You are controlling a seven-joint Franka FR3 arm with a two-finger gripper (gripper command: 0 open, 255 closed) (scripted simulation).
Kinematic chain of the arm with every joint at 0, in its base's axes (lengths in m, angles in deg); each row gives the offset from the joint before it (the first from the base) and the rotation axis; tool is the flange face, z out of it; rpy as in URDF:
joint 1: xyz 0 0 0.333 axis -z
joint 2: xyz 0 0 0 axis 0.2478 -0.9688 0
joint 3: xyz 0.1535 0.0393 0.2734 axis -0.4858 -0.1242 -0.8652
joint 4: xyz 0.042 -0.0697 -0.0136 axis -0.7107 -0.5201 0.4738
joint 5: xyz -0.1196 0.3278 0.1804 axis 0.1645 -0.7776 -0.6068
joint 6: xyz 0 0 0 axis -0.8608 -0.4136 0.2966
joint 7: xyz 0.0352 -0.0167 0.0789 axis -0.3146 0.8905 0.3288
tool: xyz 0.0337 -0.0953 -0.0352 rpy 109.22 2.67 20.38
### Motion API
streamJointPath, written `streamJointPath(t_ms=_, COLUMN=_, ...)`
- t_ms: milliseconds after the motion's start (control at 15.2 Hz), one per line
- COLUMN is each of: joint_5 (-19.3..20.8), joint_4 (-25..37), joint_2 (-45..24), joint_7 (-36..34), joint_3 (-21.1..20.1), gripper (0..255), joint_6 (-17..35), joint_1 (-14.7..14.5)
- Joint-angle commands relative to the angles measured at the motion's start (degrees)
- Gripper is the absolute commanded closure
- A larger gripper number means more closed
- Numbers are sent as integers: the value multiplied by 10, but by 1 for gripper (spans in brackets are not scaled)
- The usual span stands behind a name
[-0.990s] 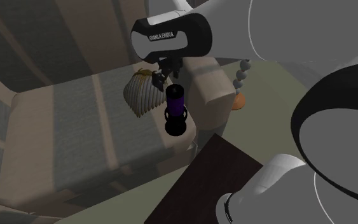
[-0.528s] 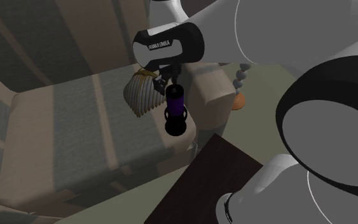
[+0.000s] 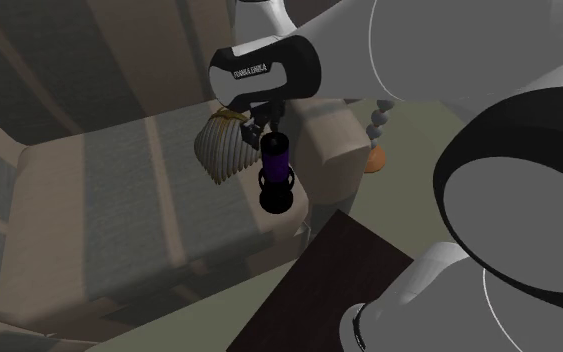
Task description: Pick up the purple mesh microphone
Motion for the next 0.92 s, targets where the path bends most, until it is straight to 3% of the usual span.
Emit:
streamJointPath(t_ms=0, joint_5=0, joint_4=0, joint_2=-1, joint_7=1, joint_3=0, gripper=255, joint_6=-4, joint_1=0)
streamJointPath(t_ms=858, joint_5=12, joint_4=64, joint_2=37, joint_7=-10, joint_3=-4, gripper=255, joint_6=-105, joint_1=0)
